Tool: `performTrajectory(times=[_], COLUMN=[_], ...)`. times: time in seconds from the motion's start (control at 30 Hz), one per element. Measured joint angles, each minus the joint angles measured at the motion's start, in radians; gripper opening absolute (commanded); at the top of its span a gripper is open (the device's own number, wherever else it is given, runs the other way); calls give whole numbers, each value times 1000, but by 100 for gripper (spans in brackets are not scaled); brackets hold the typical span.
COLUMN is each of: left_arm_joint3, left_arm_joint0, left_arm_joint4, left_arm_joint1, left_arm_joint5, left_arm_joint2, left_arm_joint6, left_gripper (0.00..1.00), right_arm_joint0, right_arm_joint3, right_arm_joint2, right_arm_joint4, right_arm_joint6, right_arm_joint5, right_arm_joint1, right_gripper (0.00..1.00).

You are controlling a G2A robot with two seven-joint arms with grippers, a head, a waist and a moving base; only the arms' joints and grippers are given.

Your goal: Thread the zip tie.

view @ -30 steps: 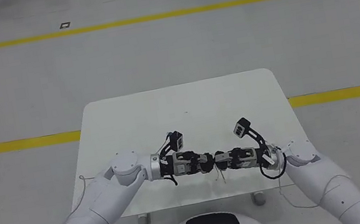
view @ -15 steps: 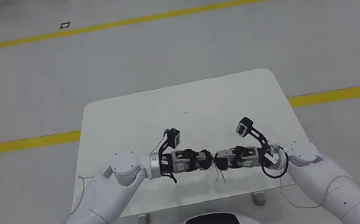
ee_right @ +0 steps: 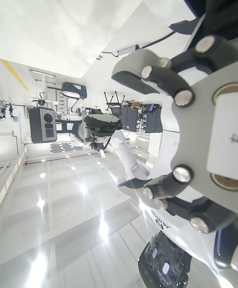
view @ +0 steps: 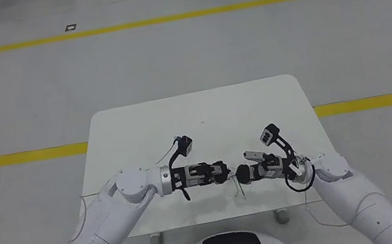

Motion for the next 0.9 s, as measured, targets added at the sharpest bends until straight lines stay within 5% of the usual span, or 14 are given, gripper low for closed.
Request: performTrajectory(times=[0.1,0.37,0.5,0.9], left_arm_joint3=[7,53,26,-22], left_arm_joint0=[1,30,48,135], left_arm_joint4=[14,208,249,111], left_arm_joint1=[0,10,16,6], left_arm_joint5=[-11,-214,-214,-214], left_arm_joint2=[-1,-17,-45,-220], left_arm_joint6=[13,120,128,50], left_gripper=[0,0,0,0], right_arm_joint0=[0,0,0,2], right_arm_joint3=[0,0,0,-4], right_arm_joint2=[0,0,0,3], right_arm_joint4=[0,0,0,-11], right_arm_joint6=[0,0,0,-10], right_arm_joint5=[0,0,0,2], right_arm_joint1=[0,0,0,2], right_gripper=[100,100,100,100])
